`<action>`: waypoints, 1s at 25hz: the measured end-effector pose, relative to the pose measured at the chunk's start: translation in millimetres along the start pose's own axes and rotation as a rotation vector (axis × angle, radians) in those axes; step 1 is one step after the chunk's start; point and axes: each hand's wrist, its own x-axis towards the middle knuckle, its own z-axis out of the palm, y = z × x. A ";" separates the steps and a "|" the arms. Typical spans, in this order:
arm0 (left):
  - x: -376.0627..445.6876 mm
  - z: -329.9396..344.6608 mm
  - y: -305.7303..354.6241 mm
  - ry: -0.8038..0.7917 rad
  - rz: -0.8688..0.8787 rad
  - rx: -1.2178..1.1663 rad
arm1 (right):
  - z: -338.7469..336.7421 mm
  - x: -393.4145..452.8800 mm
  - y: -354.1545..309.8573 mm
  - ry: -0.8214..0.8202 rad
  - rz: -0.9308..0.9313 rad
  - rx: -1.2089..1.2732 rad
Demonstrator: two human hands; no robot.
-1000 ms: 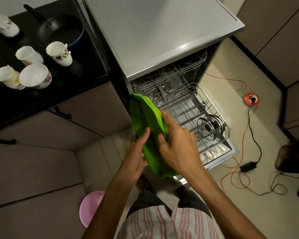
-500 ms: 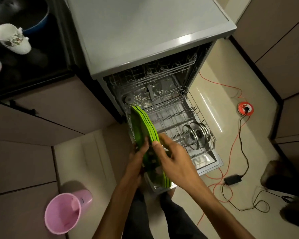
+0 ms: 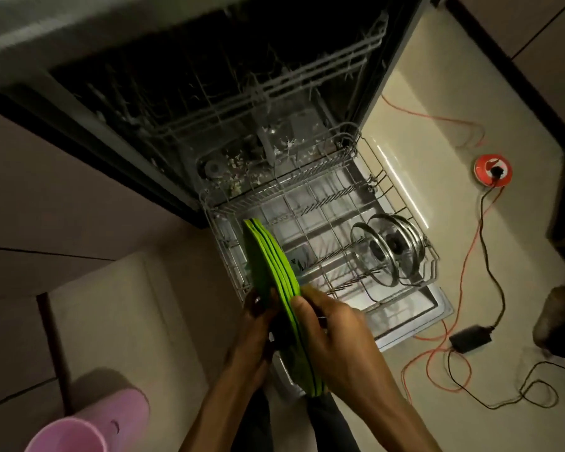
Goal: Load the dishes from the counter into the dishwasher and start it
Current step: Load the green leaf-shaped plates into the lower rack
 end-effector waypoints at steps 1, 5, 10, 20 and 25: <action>13.1 0.0 -10.7 0.002 -0.021 -0.004 | 7.8 6.0 14.5 0.001 -0.022 -0.037; 64.8 -1.9 -56.0 0.018 -0.100 0.009 | 27.8 28.0 65.1 0.002 -0.048 -0.158; 95.3 8.0 -84.8 -0.033 -0.149 -0.004 | 28.5 43.4 93.7 -0.045 -0.016 -0.252; 131.0 6.7 -112.6 -0.044 -0.078 0.006 | 21.5 61.0 91.9 -0.136 0.097 -0.320; 136.8 6.1 -127.1 -0.041 -0.096 -0.057 | 24.0 50.1 102.8 -0.048 0.107 -0.411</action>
